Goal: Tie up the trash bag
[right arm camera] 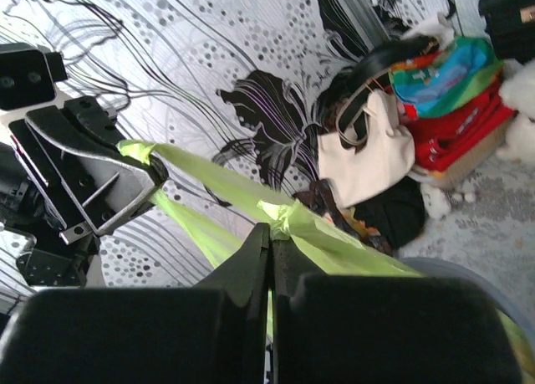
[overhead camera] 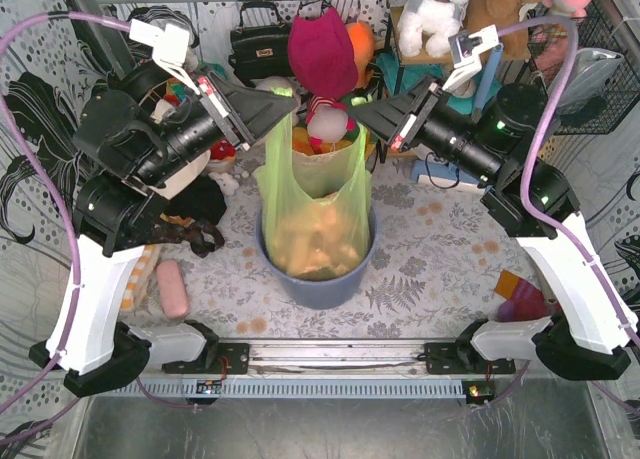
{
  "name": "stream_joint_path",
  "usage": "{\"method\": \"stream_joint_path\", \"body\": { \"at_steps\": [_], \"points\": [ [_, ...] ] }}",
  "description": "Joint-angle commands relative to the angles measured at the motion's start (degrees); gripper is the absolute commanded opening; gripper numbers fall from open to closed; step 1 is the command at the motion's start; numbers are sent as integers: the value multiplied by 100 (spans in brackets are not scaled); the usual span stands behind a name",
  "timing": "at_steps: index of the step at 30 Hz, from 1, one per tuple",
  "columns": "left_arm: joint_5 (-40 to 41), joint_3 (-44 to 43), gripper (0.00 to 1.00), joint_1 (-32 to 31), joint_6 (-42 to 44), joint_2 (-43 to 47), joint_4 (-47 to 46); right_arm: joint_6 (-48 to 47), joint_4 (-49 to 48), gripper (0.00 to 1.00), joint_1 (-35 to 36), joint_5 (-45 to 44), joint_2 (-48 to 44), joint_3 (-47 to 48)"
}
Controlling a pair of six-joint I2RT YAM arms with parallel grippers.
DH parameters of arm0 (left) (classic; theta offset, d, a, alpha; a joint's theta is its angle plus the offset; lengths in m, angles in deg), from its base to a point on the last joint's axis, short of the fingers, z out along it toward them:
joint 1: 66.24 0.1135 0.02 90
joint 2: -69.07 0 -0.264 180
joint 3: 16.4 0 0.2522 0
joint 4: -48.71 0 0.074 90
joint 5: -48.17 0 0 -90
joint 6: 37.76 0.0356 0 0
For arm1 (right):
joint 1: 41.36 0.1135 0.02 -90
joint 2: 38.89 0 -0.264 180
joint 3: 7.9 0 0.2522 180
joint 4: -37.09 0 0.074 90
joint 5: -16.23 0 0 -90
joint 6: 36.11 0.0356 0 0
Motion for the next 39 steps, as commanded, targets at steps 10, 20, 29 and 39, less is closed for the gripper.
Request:
{"method": "stream_joint_path", "body": {
  "at_steps": [10,20,29,39],
  "points": [
    [550,1399,23,73,18,1019,-149,212,-985,0,23,91,-610,-1251],
    [959,430,58,69,222,1143,949,138,-175,26,23,24,-559,-704],
    [271,838,64,69,-104,1560,1473,31,904,39,23,-192,-623,-293],
    [-2600,2604,65,70,-1407,1970,-814,-172,1079,36,21,-157,-414,35]
  ]
}}
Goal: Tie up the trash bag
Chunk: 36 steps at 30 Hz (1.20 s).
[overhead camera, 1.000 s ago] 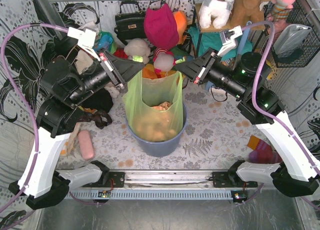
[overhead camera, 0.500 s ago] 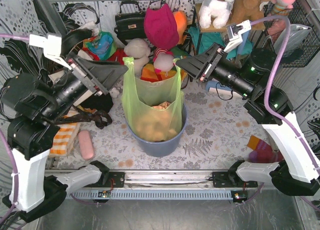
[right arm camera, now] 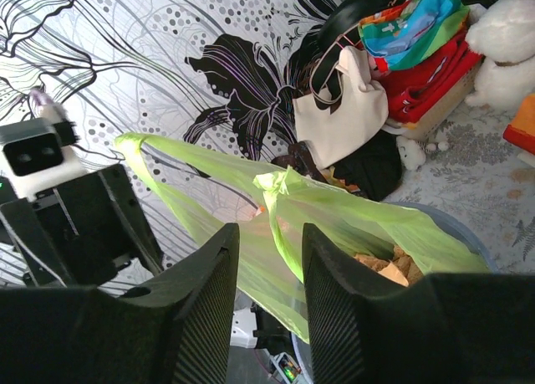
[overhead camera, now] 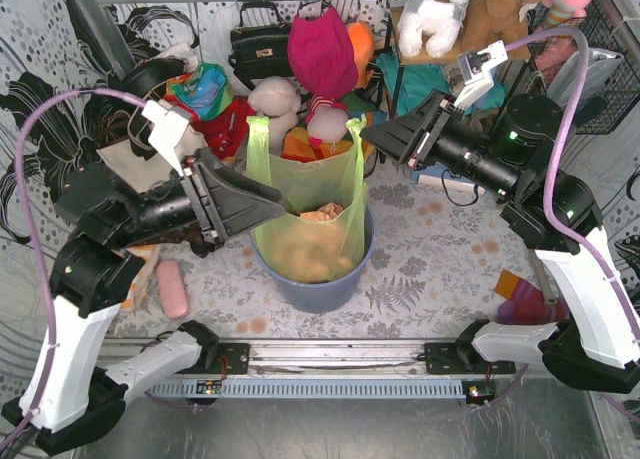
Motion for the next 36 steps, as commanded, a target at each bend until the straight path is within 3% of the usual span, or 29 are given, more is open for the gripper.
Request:
{"method": "stream_joint_path", "body": {
  "at_steps": [1,6,12,15,17,24,29,33,36],
  "points": [
    [-1031,428,65,32,-725,1,-1324,-201,81,36,23,-77,62,300],
    [-808,780,66,-32,-923,-20,-2154,-317,91,34,23,-63,121,389],
    [580,1020,64,-409,-529,318,-2544,-437,304,31,23,-97,251,660],
    [1014,1113,56,-566,-317,314,-2632,-420,308,30,23,-82,327,741],
    [1247,1091,55,-780,-88,251,-2643,-399,315,30,23,-64,374,782],
    [2421,681,57,-2038,964,-153,-2422,-304,327,30,23,-89,419,793],
    [4574,143,56,-3943,2199,-574,-1783,-278,375,30,21,-159,393,791],
    [5961,347,54,-4851,2754,-592,-2062,-263,354,30,21,-177,372,753],
    [6420,745,53,-5106,2905,-584,-2668,-262,311,29,23,-169,388,769]
  ]
}}
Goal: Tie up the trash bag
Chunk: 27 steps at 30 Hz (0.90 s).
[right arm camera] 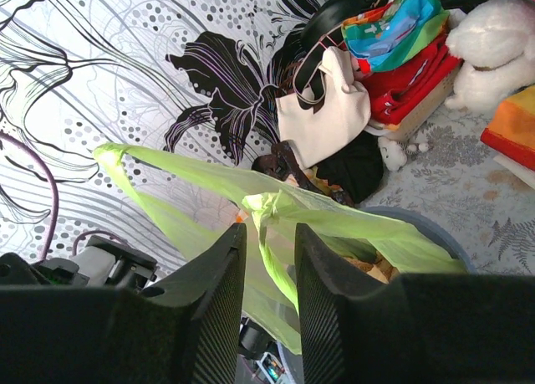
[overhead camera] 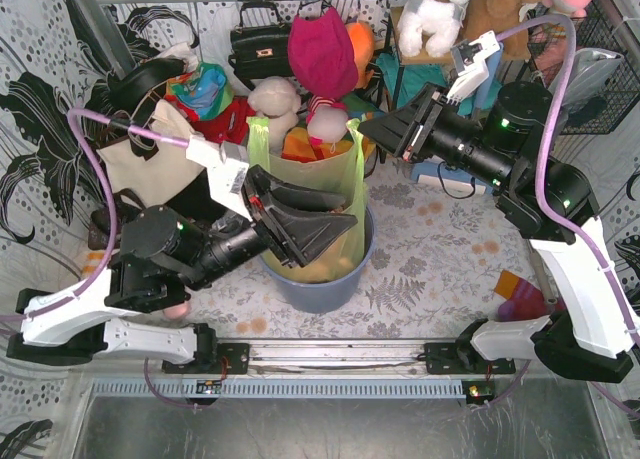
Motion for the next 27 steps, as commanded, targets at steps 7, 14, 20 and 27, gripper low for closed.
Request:
{"method": "stream_joint_path", "body": {
  "at_steps": [7,14,20,27],
  "points": [
    [1786,891,60,-357,1017,121,-1816,142,-566,24,23,-48,-48,-173],
    [1828,1185,66,-352,1952,-94,-2386,277,-977,14,23,133,12,-329],
    [2054,1099,59,-295,2356,-301,-2433,325,-1078,0,22,168,-140,-466],
    [1230,1155,59,470,2187,-179,-2387,386,-1190,0,23,407,-449,-689]
  ]
}}
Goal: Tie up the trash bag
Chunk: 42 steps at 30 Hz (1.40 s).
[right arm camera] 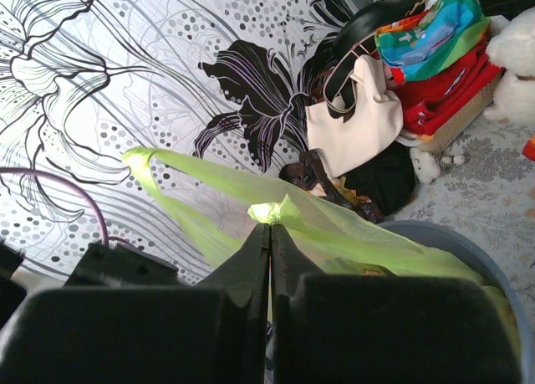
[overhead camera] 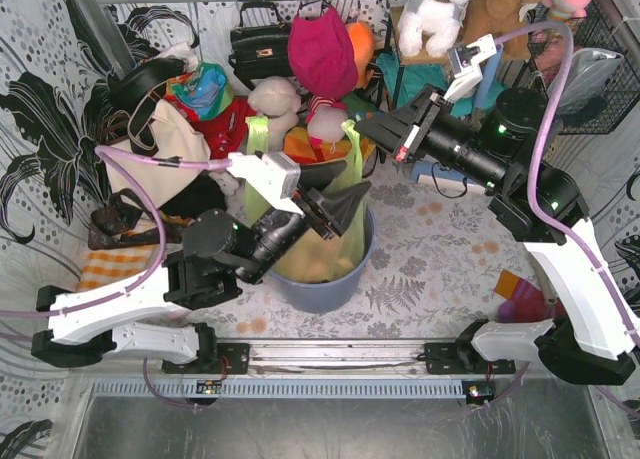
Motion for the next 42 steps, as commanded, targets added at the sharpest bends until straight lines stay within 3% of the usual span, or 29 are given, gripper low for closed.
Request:
{"method": "stream_joint_path", "body": {
  "at_steps": [1,7,16,20,22,30,38,40,42],
  "points": [
    [-681,15,59,598,29,269,-365,89,-413,0,23,201,-397,-251],
    [-1895,-50,63,1382,-8,334,-175,95,-600,0,23,534,-680,-621],
    [-3547,-86,73,1999,28,82,-227,74,-531,0,23,698,-777,-583],
    [-3626,-7,73,2174,13,33,-337,34,-326,0,23,537,-766,-472],
    [-3686,28,73,2289,-71,24,-377,5,-216,12,23,351,-779,-477],
    [-3850,142,73,2390,-273,36,-535,-8,-213,28,23,229,-516,-294],
    [-3916,112,73,2399,-310,-36,-574,43,-401,25,23,335,-230,-173],
    [-3903,97,73,2399,-313,-65,-576,44,-411,21,23,311,-233,-219],
    [-3901,77,73,2399,-306,-98,-563,56,-496,11,23,297,-294,-310]
  ]
}}
